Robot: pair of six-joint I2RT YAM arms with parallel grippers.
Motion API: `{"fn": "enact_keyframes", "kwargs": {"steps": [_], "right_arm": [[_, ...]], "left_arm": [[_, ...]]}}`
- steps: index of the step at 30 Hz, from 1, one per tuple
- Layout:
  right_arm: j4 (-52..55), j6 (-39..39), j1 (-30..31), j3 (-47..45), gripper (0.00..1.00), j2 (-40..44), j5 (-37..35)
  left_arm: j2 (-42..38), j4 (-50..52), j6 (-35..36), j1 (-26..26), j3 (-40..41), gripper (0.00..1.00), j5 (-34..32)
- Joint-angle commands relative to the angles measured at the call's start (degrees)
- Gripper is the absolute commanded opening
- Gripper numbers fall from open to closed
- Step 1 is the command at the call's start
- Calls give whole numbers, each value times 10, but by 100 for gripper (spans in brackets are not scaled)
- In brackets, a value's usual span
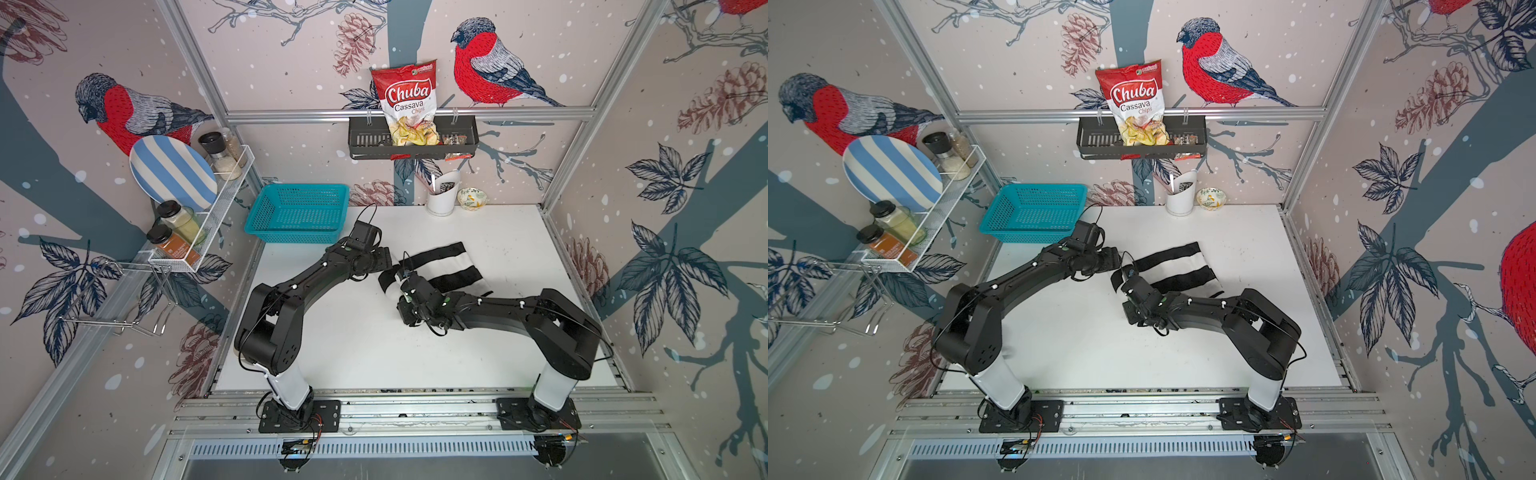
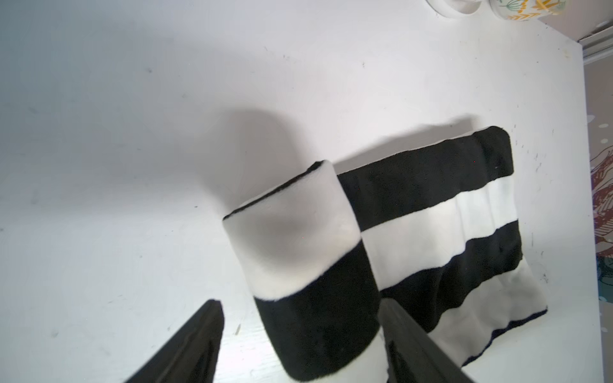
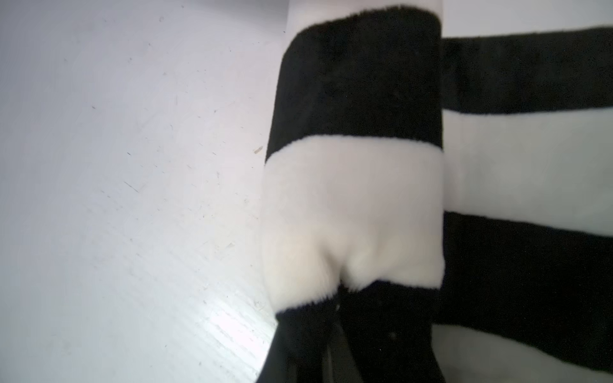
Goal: Roll up the pillowcase
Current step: Roll the pillowcase at the center of the board.
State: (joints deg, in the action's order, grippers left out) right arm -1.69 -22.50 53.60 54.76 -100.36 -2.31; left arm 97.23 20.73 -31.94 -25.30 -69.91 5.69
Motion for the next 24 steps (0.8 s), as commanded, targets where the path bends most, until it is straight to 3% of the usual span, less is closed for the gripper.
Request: {"fn": "enact_keyframes", "kwargs": {"steps": [1, 10, 16, 20, 22, 24], "right_arm": [[-81, -66, -61, -44, 0, 15, 176], [-206, -176, -223, -140, 0, 9, 343], [-240, -223, -289, -180, 1, -1, 368], [-216, -210, -296, -179, 16, 7, 356], [-184, -197, -293, -174, 38, 24, 322], [-135, -175, -283, -167, 48, 56, 256]], "left_arm": [[-8, -8, 4, 1, 16, 77, 9], [53, -54, -34, -36, -2, 77, 43], [144, -45, -39, -67, -78, 74, 48], [188, -38, -37, -76, -109, 71, 49], [204, -36, -37, -78, -120, 69, 50], [214, -33, -34, -81, -128, 69, 52]]}}
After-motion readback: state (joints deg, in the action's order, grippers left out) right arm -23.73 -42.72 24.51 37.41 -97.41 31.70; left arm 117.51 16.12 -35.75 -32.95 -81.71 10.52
